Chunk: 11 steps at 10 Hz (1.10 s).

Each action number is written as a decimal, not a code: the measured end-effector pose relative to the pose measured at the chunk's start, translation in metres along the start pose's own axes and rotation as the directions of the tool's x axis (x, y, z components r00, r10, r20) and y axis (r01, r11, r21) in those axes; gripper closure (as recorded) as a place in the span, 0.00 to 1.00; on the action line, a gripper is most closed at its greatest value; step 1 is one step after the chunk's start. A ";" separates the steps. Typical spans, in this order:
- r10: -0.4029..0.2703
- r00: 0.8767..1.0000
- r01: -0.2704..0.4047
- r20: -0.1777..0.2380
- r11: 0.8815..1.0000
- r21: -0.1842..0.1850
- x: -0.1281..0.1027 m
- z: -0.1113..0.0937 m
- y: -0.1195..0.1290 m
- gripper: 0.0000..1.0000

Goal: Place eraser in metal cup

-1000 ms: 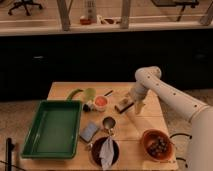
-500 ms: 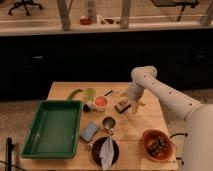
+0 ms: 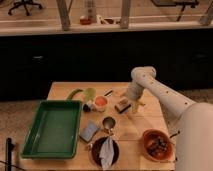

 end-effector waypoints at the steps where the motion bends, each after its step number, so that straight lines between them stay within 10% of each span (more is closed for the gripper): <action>1: 0.000 1.000 0.000 0.005 1.000 -0.004 0.001 0.002 -0.001 0.20; 4: -0.011 1.000 0.012 0.017 1.000 -0.019 0.002 0.011 -0.004 0.32; 11: -0.033 0.999 0.034 0.042 0.999 -0.042 -0.001 0.026 -0.002 0.98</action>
